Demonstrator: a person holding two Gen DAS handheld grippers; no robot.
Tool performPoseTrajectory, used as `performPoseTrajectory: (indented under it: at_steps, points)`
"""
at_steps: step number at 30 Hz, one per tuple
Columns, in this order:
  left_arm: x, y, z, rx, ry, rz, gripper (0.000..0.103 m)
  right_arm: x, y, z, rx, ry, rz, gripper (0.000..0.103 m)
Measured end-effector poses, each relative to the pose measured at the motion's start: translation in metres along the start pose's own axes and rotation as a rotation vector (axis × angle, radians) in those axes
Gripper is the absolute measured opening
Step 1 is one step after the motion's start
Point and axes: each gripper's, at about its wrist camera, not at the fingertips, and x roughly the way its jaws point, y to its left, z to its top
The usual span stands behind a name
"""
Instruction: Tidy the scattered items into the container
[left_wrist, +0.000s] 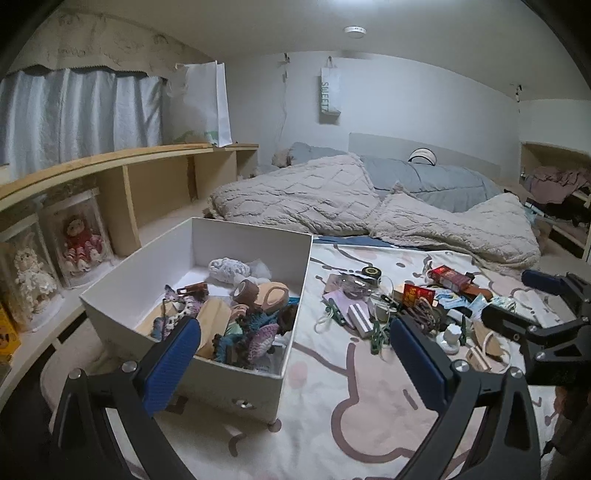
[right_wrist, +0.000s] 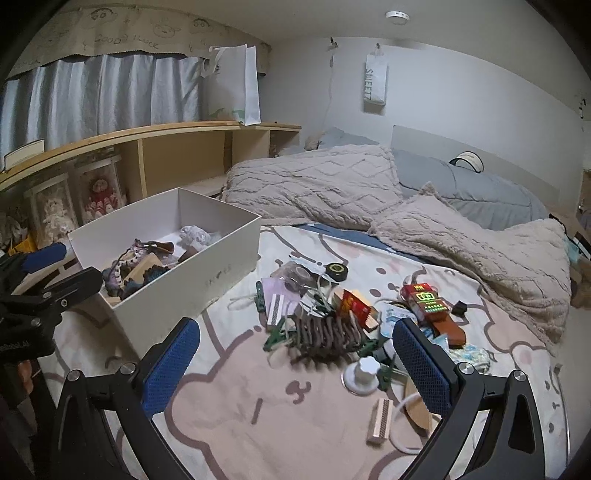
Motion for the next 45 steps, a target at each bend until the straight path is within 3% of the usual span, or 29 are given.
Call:
performPoseTrajectory:
  at_steps: [10, 45]
  points:
    - [-0.012, -0.008, -0.015, 0.006, 0.038, 0.009, 0.103, -0.015, -0.01, -0.014, -0.004, -0.019, 0.018, 0.103]
    - [-0.027, -0.012, -0.015, -0.011, 0.025, 0.007, 0.103, -0.022, -0.011, -0.024, 0.012, 0.004, 0.036, 0.103]
